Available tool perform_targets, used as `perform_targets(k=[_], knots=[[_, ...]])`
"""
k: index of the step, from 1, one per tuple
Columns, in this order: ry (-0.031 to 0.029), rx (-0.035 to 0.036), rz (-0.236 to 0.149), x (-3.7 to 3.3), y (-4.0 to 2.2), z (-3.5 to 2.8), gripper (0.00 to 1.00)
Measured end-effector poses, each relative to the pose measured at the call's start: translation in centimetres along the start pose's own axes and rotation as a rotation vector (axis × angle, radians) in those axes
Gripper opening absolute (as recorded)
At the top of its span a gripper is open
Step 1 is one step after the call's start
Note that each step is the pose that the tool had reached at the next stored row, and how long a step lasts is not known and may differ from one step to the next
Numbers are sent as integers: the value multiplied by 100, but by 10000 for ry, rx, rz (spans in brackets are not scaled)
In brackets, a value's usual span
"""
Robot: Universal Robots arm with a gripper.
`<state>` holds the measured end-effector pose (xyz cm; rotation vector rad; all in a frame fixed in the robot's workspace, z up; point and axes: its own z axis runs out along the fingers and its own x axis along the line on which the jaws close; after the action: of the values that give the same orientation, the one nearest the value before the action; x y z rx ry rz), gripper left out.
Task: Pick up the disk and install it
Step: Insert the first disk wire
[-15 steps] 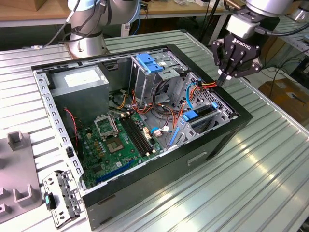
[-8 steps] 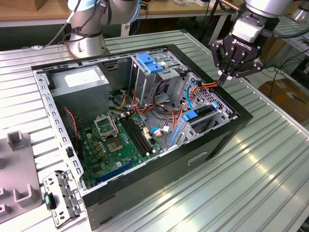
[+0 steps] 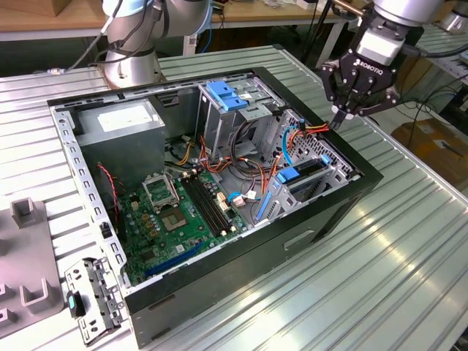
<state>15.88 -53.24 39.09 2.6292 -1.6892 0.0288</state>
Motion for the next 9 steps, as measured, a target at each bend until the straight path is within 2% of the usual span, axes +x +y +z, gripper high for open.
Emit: perform_targets(k=[5,6,7,9], knots=[[-5,-10,-48,19,-112,2,11],[-7,-15,-56,25,-137,3,11],[-9,-21,-67,29,-165,4,17],[-9,-26,-91,34,-216,7,17]])
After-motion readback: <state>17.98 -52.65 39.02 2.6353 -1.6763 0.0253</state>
